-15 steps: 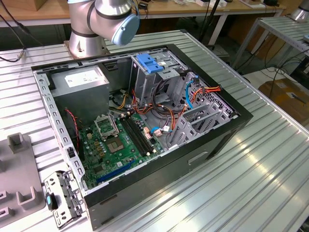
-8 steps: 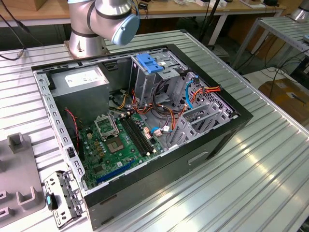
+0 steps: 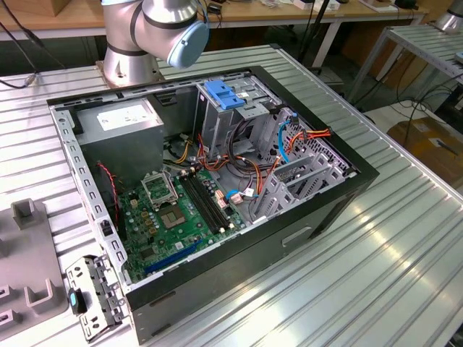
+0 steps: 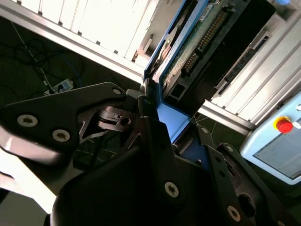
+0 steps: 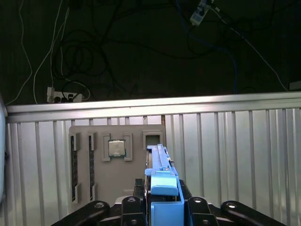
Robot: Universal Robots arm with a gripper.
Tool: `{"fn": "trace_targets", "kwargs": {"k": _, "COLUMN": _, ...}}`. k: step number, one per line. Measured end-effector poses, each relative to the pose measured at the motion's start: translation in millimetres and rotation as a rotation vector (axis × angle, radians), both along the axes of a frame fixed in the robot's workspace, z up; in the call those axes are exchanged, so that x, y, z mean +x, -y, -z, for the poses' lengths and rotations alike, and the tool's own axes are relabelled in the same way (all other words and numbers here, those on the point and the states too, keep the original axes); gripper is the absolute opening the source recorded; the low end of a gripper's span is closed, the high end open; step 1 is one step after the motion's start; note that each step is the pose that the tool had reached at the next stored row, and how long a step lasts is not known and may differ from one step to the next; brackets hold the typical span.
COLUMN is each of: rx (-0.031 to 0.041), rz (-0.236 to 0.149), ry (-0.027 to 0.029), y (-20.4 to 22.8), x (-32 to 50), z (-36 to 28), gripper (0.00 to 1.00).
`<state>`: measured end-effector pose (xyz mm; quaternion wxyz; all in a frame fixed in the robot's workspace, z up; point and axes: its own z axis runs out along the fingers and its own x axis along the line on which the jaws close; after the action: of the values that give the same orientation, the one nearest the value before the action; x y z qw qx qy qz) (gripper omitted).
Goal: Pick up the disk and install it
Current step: 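Pick up the disk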
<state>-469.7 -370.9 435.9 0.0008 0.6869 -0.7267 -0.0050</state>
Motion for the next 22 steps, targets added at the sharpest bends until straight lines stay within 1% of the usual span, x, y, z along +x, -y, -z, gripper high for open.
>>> {"fn": "trace_targets", "kwargs": {"k": 22, "rx": 0.0, "rz": 0.0, "ry": -0.0011, "y": 0.0, "x": 0.0, "z": -17.5, "gripper": 0.37}}
